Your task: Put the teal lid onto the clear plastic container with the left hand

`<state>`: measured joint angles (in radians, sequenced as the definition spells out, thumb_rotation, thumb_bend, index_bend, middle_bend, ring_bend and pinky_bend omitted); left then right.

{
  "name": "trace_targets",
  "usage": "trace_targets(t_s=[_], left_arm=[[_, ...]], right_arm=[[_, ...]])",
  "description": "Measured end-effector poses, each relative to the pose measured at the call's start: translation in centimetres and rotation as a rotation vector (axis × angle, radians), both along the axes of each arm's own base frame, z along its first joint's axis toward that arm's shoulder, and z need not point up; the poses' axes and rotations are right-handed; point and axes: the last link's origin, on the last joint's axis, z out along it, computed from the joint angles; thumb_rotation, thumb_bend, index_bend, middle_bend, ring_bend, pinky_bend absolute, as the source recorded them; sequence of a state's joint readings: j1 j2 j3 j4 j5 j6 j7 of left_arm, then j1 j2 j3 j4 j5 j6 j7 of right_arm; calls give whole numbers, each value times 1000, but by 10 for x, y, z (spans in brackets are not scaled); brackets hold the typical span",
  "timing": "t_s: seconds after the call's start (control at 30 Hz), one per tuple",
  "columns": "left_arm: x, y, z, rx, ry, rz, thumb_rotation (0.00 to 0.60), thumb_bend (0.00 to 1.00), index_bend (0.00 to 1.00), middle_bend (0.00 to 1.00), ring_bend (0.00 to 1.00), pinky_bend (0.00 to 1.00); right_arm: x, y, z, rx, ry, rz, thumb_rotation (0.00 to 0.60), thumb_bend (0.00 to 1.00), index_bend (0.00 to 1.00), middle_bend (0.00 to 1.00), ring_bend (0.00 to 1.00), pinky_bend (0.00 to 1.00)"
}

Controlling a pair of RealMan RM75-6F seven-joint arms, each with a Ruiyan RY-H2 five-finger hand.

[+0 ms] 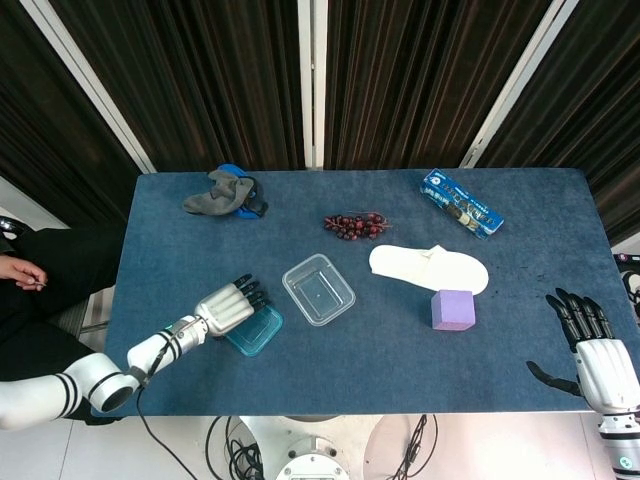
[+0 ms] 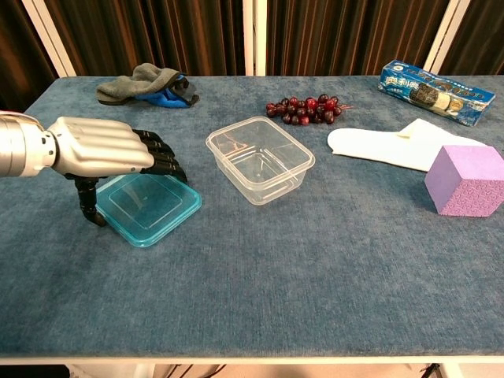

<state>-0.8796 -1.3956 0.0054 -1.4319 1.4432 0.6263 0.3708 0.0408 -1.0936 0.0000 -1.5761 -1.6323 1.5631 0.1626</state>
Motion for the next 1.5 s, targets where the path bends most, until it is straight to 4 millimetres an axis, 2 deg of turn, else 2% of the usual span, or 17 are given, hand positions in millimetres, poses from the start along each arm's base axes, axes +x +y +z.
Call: trace_targets(t_s=[0.13,0.33,0.43,0.57,0.73,0.87,1.07,1.27,1.5], left_arm=[[-2,-4,9,21,-32,11,600,212,346,187,0,0],[0,-7,34,81,-105,25,600,211,340,187,0,0],[11,-3,46,110,-139,19,600,210,331,187,0,0],[39,8,48,112,-170,-13,600,209,324,187,0,0],[80,20,37,84,-157,-93,600,210,311,187,0,0],[114,29,22,54,-109,-166,600,209,301,183,0,0],[155,37,-4,15,-34,-253,600,209,296,182,0,0],[170,37,-23,-21,12,-284,600,209,294,180,0,0],[175,45,-31,-29,41,-289,600,209,291,180,0,0]], right_arm=[[0,1,0,-3,-1,5,600,101,0,18,0,0],[1,1,0,-5,-2,13,600,102,0,18,0,0],[2,2,0,-6,-2,21,600,102,0,18,0,0],[3,2,1,-9,-1,26,600,102,0,18,0,0],[3,5,2,-13,-2,26,600,102,0,18,0,0],[0,7,1,-15,-8,17,600,102,0,18,0,0],[-6,10,2,-18,-13,1,600,101,0,18,0,0],[-9,12,5,-24,-13,-9,600,101,0,18,0,0],[-11,13,4,-24,-15,-22,600,102,0,18,0,0]])
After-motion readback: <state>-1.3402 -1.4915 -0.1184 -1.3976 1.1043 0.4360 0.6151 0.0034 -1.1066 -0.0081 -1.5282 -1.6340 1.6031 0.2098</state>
